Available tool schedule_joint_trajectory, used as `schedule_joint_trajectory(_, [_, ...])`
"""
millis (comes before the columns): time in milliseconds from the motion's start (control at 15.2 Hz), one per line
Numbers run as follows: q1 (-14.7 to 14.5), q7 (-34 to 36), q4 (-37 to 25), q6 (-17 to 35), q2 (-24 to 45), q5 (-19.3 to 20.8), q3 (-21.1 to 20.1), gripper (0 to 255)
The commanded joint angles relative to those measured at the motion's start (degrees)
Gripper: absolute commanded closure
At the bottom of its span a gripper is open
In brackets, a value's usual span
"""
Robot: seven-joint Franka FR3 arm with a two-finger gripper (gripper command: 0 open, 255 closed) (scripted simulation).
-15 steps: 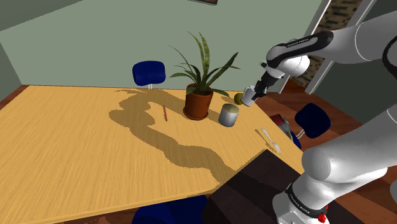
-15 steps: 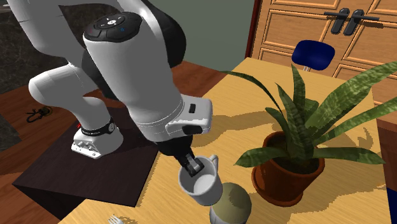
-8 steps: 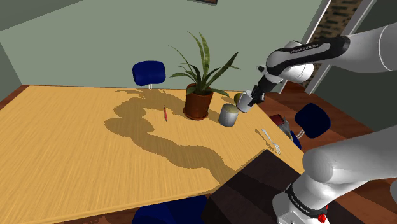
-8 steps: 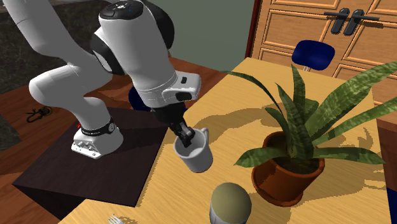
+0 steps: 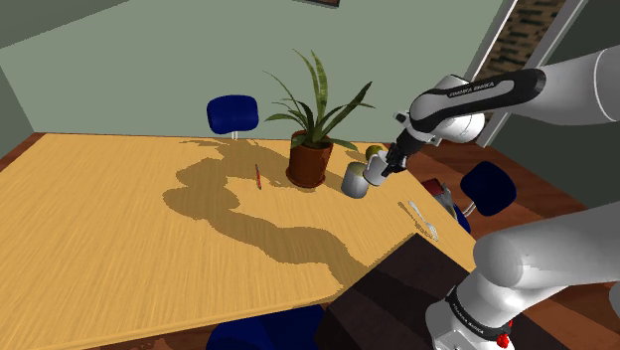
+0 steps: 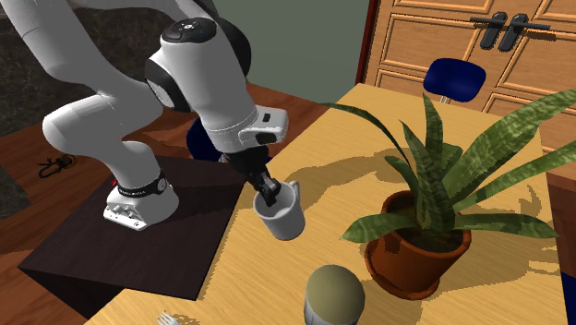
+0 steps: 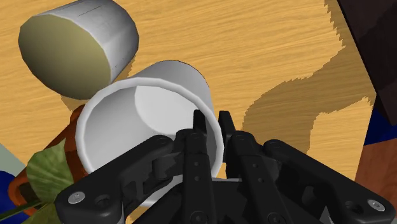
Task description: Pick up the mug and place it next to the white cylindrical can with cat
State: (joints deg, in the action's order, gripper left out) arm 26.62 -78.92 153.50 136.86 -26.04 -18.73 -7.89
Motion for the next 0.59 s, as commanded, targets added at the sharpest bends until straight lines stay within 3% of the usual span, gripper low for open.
schedule_joint_trajectory(0, [-0.2,-0.6,1.1,2.2,1.0,-0.5,0.0,255])
schedule_joint_trajectory(528, [-1.3,-2.9,3.8,9.9,6.2,-2.8,0.0,255])
